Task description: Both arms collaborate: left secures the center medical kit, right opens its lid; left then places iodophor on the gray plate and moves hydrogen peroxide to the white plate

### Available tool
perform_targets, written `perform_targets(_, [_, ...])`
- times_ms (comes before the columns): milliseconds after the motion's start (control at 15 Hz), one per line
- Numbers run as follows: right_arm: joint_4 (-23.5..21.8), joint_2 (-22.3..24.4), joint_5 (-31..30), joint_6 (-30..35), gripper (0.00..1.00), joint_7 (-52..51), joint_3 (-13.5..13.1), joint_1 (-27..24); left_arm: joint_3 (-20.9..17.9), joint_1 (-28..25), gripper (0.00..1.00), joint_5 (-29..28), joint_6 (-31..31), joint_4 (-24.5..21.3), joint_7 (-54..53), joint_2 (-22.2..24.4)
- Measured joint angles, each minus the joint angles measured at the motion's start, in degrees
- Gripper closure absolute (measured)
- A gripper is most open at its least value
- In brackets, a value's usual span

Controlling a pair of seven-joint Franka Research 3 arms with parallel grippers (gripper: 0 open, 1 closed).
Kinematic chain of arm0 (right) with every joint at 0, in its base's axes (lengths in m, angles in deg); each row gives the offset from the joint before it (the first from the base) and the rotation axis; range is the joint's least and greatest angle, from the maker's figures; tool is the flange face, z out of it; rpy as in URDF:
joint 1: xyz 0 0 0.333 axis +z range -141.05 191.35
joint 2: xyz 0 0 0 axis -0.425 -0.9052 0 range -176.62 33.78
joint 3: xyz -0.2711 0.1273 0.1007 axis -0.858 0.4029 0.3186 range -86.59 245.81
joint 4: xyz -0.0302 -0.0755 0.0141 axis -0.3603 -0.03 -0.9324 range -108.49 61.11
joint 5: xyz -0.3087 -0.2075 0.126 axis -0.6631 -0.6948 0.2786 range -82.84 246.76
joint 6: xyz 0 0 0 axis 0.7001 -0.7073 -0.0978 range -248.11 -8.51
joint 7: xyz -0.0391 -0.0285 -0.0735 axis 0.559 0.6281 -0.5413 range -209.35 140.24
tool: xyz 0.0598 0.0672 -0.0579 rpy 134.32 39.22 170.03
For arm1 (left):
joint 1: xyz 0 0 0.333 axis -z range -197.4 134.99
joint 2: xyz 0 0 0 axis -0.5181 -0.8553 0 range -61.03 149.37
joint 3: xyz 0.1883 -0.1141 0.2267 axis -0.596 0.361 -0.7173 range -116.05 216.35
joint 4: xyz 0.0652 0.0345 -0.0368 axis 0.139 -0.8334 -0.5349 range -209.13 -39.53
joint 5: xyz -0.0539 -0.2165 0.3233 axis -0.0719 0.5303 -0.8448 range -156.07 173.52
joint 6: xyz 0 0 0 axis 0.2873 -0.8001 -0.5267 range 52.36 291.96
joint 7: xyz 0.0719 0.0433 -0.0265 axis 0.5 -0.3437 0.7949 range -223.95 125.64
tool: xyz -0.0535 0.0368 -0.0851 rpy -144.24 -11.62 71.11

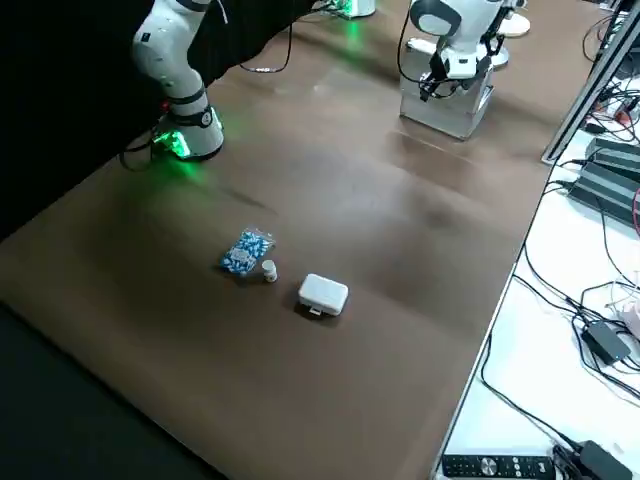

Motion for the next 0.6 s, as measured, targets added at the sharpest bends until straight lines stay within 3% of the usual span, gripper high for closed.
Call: perform_targets(600, [0.0, -0.3, 0.7, 0.8, 0.59, -6.2, -0.1, -0.4, 0.5, 3.9, 0.0, 0.0, -2.6, 1.9, 0.5, 0.8])
